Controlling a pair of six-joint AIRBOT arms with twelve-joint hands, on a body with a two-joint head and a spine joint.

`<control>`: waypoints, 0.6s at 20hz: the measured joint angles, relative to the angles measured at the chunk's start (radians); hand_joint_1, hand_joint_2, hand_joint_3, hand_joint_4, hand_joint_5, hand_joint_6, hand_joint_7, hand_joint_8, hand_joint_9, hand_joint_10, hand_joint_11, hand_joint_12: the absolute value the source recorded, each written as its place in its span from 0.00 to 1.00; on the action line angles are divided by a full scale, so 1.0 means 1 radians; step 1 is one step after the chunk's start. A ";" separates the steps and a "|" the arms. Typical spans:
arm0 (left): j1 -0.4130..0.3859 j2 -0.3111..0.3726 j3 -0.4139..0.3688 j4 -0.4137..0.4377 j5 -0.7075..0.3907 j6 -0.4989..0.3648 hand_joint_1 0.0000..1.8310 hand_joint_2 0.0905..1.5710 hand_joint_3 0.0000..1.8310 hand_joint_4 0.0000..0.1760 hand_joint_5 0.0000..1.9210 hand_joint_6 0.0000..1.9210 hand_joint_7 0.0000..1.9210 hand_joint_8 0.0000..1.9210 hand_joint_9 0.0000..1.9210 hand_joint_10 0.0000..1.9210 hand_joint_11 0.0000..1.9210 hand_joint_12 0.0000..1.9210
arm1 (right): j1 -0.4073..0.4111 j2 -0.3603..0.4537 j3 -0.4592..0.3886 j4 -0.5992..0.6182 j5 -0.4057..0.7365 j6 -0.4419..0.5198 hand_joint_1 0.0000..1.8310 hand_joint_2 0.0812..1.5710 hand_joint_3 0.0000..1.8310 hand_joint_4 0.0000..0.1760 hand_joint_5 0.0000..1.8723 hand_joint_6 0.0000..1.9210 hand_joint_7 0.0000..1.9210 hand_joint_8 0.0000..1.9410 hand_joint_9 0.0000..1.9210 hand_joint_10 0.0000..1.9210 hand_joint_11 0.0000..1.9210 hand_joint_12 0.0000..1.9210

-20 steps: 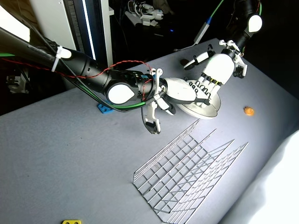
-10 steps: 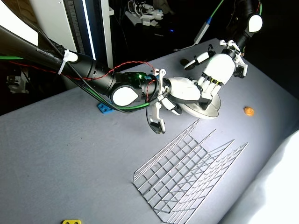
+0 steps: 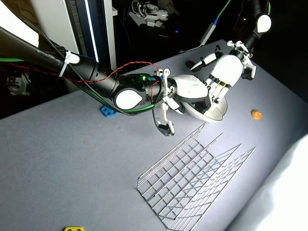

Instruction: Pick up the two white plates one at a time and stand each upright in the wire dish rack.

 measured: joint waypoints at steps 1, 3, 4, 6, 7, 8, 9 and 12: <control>-0.012 0.006 0.000 -0.027 0.000 -0.003 0.00 0.67 0.01 0.00 0.00 0.00 0.00 0.00 0.00 0.00 0.00 0.00 | 0.000 -0.003 0.000 0.001 0.001 0.002 0.76 0.66 0.00 0.00 0.54 0.47 0.56 0.40 0.53 0.53 0.47 0.58; -0.027 0.029 0.000 -0.065 -0.002 -0.010 0.00 0.66 0.01 0.00 0.00 0.00 0.00 0.00 0.00 0.00 0.00 0.00 | 0.000 -0.005 -0.002 0.001 0.002 0.004 0.76 0.66 0.00 0.00 0.54 0.48 0.58 0.38 0.55 0.50 0.48 0.56; -0.032 0.043 -0.003 -0.061 0.000 -0.009 0.00 0.66 0.00 0.00 0.00 0.00 0.00 0.00 0.00 0.00 0.00 0.00 | 0.000 -0.004 -0.002 0.001 0.002 0.004 0.76 0.67 0.00 0.00 0.50 0.52 0.56 0.42 0.55 0.50 0.47 0.54; -0.040 0.073 -0.013 -0.047 0.006 -0.010 0.00 0.66 0.00 0.00 0.00 0.00 0.00 0.00 0.00 0.00 0.00 0.00 | 0.000 -0.004 -0.002 0.001 0.004 0.004 0.76 0.67 0.00 0.00 0.50 0.53 0.55 0.43 0.54 0.51 0.46 0.53; -0.049 0.090 -0.022 -0.036 0.008 -0.011 0.00 0.66 0.00 0.00 0.00 0.00 0.00 0.00 0.00 0.00 0.00 0.00 | 0.000 -0.004 -0.002 0.001 0.005 0.004 0.76 0.68 0.00 0.00 0.50 0.53 0.54 0.45 0.53 0.52 0.45 0.53; -0.061 0.106 -0.030 -0.044 0.008 -0.013 0.00 0.66 0.00 0.00 0.00 0.00 0.00 0.00 0.00 0.00 0.00 0.00 | 0.000 -0.004 -0.002 0.001 0.006 0.004 0.76 0.67 0.00 0.00 0.51 0.51 0.56 0.42 0.54 0.50 0.46 0.53; -0.064 0.122 -0.041 -0.060 0.010 -0.018 0.00 0.66 0.00 0.00 0.00 0.00 0.00 0.00 0.00 0.00 0.00 0.00 | 0.000 -0.004 -0.002 0.001 0.006 0.004 0.76 0.67 0.00 0.00 0.52 0.51 0.56 0.42 0.53 0.50 0.46 0.52; -0.064 0.178 -0.092 -0.078 0.018 -0.029 0.00 0.65 0.00 0.00 0.00 0.00 0.00 0.00 0.00 0.00 0.00 0.00 | 0.000 0.001 -0.004 0.001 0.005 0.007 0.76 0.66 0.00 0.00 0.54 0.50 0.59 0.37 0.54 0.48 0.48 0.51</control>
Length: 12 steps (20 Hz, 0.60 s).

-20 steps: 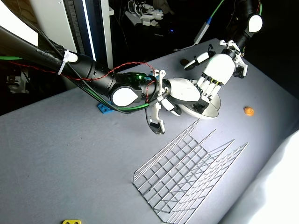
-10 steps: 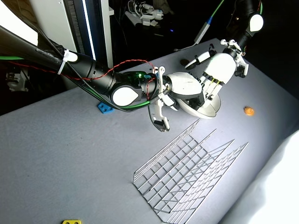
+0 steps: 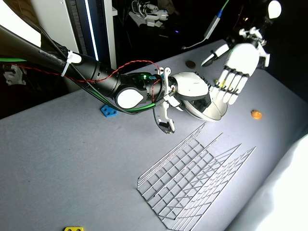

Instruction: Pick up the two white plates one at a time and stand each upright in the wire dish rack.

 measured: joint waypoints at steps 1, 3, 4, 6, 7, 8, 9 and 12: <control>0.000 0.013 -0.013 0.008 0.000 -0.005 0.00 0.65 0.00 0.00 0.00 0.00 0.00 0.00 0.00 0.00 0.00 0.00 | 0.001 0.005 -0.004 0.000 0.000 0.005 0.76 0.66 0.00 0.00 0.53 0.50 0.58 0.39 0.54 0.47 0.48 0.50; 0.000 0.043 -0.031 0.010 -0.004 -0.031 0.00 0.65 0.00 0.00 0.00 0.00 0.00 0.00 0.00 0.00 0.00 0.00 | 0.013 0.015 -0.016 -0.002 -0.010 0.031 0.76 0.67 0.00 0.00 0.51 0.52 0.57 0.41 0.54 0.51 0.45 0.54; 0.000 0.055 -0.030 0.005 -0.006 -0.044 0.00 0.65 0.00 0.00 0.00 0.00 0.00 0.00 0.00 0.00 0.00 0.00 | 0.019 0.027 -0.030 -0.001 -0.017 0.045 0.76 0.66 0.00 0.00 0.52 0.51 0.57 0.40 0.53 0.51 0.44 0.56; 0.000 0.074 -0.030 0.000 -0.003 -0.061 0.00 0.65 0.00 0.00 0.00 0.00 0.00 0.00 0.00 0.00 0.00 0.00 | 0.032 0.055 -0.061 0.000 -0.029 0.061 0.75 0.67 0.00 0.00 0.51 0.53 0.56 0.43 0.52 0.53 0.43 0.58; 0.001 0.082 -0.030 -0.011 -0.003 -0.061 0.00 0.65 0.00 0.00 0.00 0.00 0.00 0.00 0.00 0.00 0.00 0.00 | 0.038 0.069 -0.078 0.000 -0.032 0.070 0.76 0.67 0.00 0.00 0.53 0.50 0.57 0.40 0.53 0.53 0.44 0.58; 0.001 0.088 -0.030 -0.027 -0.001 -0.064 0.00 0.65 0.00 0.00 0.00 0.00 0.00 0.00 0.00 0.00 0.00 0.00 | 0.046 0.084 -0.096 0.001 -0.040 0.086 0.76 0.66 0.00 0.00 0.53 0.50 0.56 0.40 0.53 0.52 0.43 0.58; 0.001 0.088 -0.029 -0.037 -0.002 -0.064 0.00 0.64 0.00 0.00 0.00 0.00 0.00 0.00 0.00 0.00 0.00 0.00 | 0.052 0.095 -0.109 0.002 -0.042 0.103 0.76 0.66 0.00 0.00 0.53 0.50 0.56 0.40 0.54 0.52 0.43 0.58; 0.001 0.087 -0.029 -0.044 -0.002 -0.064 0.00 0.65 0.00 0.00 0.00 0.00 0.00 0.00 0.00 0.00 0.00 0.00 | 0.082 0.137 -0.151 -0.001 -0.051 0.156 0.68 0.67 0.00 0.08 0.54 0.48 0.59 0.39 0.63 0.16 0.46 0.52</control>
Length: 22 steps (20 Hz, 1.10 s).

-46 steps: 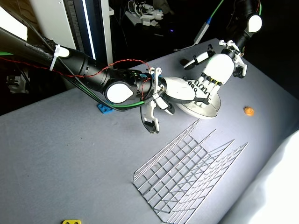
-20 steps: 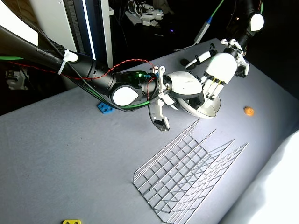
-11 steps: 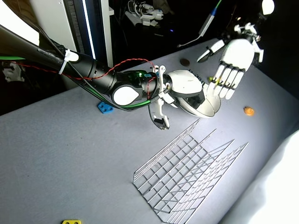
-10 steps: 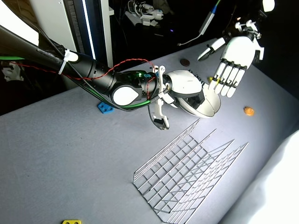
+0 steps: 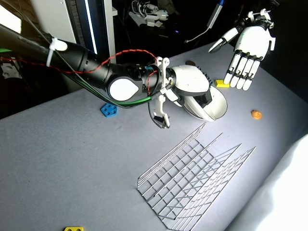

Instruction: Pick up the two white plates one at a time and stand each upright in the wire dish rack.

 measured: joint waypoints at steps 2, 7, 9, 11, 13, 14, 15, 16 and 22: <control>0.000 -0.010 0.014 -0.039 -0.005 0.012 0.00 0.65 0.00 0.00 0.00 0.00 0.00 0.00 0.00 0.00 0.00 0.00 | 0.025 0.029 -0.029 0.001 -0.003 0.040 0.75 0.66 0.00 0.00 0.53 0.48 0.58 0.38 0.54 0.49 0.45 0.53; 0.000 -0.022 0.063 -0.153 0.001 0.162 0.00 0.65 0.00 0.00 0.00 0.00 0.00 0.00 0.00 0.00 0.00 0.00 | 0.076 0.085 -0.074 -0.005 -0.051 0.147 0.76 0.67 0.00 0.00 0.51 0.50 0.56 0.41 0.53 0.54 0.45 0.54; 0.003 -0.022 0.079 -0.236 0.007 0.200 0.00 0.65 0.00 0.00 0.00 0.00 0.00 0.00 0.00 0.00 0.00 0.00 | 0.106 0.109 -0.087 -0.003 -0.079 0.207 0.76 0.67 0.00 0.00 0.51 0.50 0.57 0.41 0.53 0.53 0.45 0.54; 0.010 -0.022 0.087 -0.238 0.011 0.213 0.00 0.64 0.00 0.00 0.00 0.00 0.00 0.00 0.00 0.00 0.00 0.00 | 0.135 0.128 -0.097 -0.003 -0.106 0.277 0.76 0.66 0.00 0.00 0.54 0.48 0.57 0.39 0.53 0.52 0.46 0.52; 0.018 -0.022 0.087 -0.204 0.009 0.214 0.00 0.65 0.00 0.00 0.00 0.00 0.00 0.00 0.00 0.00 0.00 0.00 | 0.169 0.148 -0.107 -0.006 -0.144 0.351 0.76 0.66 0.00 0.00 0.53 0.49 0.57 0.40 0.53 0.52 0.46 0.52; 0.021 -0.023 0.087 -0.206 0.008 0.214 0.00 0.65 0.00 0.00 0.00 0.00 0.00 0.00 0.00 0.00 0.00 0.00 | 0.188 0.156 -0.110 -0.008 -0.159 0.390 0.76 0.67 0.00 0.00 0.53 0.49 0.57 0.40 0.53 0.52 0.46 0.52; 0.021 -0.023 0.087 -0.212 0.008 0.214 0.00 0.65 0.00 0.00 0.00 0.00 0.00 0.00 0.00 0.00 0.00 0.00 | 0.203 0.160 -0.111 -0.019 -0.169 0.430 0.76 0.66 0.00 0.00 0.53 0.48 0.57 0.39 0.53 0.52 0.45 0.52; 0.021 -0.023 0.087 -0.216 0.007 0.214 0.00 0.65 0.00 0.00 0.00 0.00 0.00 0.00 0.00 0.00 0.00 0.00 | 0.221 0.167 -0.111 -0.055 -0.179 0.508 0.76 0.66 0.00 0.00 0.54 0.47 0.58 0.38 0.54 0.51 0.46 0.52; 0.021 -0.023 0.071 -0.209 -0.018 0.243 0.00 0.65 0.00 0.00 0.00 0.00 0.00 0.00 0.00 0.00 0.00 0.00 | 0.320 0.208 -0.114 -0.135 -0.275 0.802 0.76 0.67 0.00 0.00 0.50 0.51 0.57 0.39 0.54 0.52 0.46 0.52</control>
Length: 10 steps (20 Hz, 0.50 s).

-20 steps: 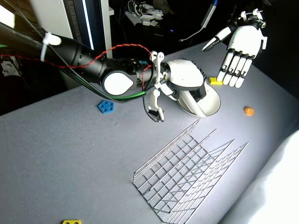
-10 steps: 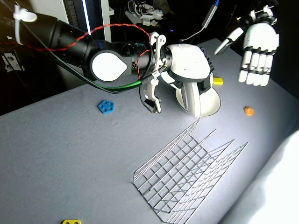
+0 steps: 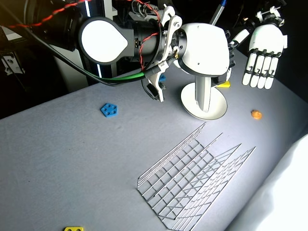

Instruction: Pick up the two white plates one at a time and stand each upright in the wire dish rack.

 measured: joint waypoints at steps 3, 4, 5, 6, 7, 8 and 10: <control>0.000 0.003 -0.013 0.003 0.002 0.001 0.00 0.65 0.00 0.00 0.00 0.00 0.00 0.00 0.00 0.00 0.00 0.00 | 0.048 0.024 0.000 0.003 -0.033 0.090 0.76 0.67 0.00 0.00 0.51 0.50 0.56 0.42 0.53 0.52 0.46 0.54; 0.000 0.003 -0.014 0.001 0.002 0.001 0.00 0.65 0.00 0.00 0.00 0.00 0.00 0.00 0.00 0.00 0.00 0.00 | 0.067 0.030 0.000 0.005 -0.053 0.118 0.76 0.67 0.00 0.00 0.51 0.51 0.57 0.41 0.53 0.52 0.45 0.54; 0.000 0.003 -0.016 0.000 0.004 0.000 0.00 0.65 0.00 0.00 0.00 0.00 0.00 0.00 0.00 0.00 0.00 0.00 | 0.079 0.036 0.000 0.004 -0.064 0.128 0.76 0.67 0.00 0.00 0.51 0.51 0.57 0.40 0.53 0.52 0.45 0.53; 0.000 0.003 -0.018 0.003 0.005 -0.001 0.00 0.65 0.00 0.00 0.00 0.00 0.00 0.00 0.00 0.00 0.00 0.00 | 0.080 0.038 0.000 0.006 -0.070 0.138 0.76 0.67 0.00 0.00 0.51 0.52 0.56 0.42 0.52 0.53 0.45 0.54; 0.000 0.003 -0.020 0.018 0.007 -0.006 0.00 0.65 0.00 0.00 0.00 0.00 0.00 0.00 0.00 0.00 0.00 0.00 | 0.092 0.041 0.000 0.008 -0.107 0.159 0.76 0.67 0.00 0.00 0.51 0.51 0.56 0.42 0.52 0.53 0.45 0.54; 0.001 0.001 -0.021 0.039 0.011 -0.008 0.00 0.65 0.00 0.00 0.00 0.00 0.00 0.00 0.00 0.00 0.00 0.00 | 0.094 0.041 0.003 0.017 -0.124 0.174 0.76 0.67 0.00 0.00 0.51 0.51 0.56 0.42 0.52 0.53 0.45 0.54; 0.001 -0.010 -0.025 0.084 0.037 -0.031 0.00 0.65 0.00 0.00 0.00 0.00 0.00 0.00 0.00 0.00 0.00 0.00 | 0.095 0.041 0.016 0.053 -0.133 0.179 0.76 0.67 0.00 0.00 0.51 0.51 0.57 0.41 0.53 0.52 0.45 0.53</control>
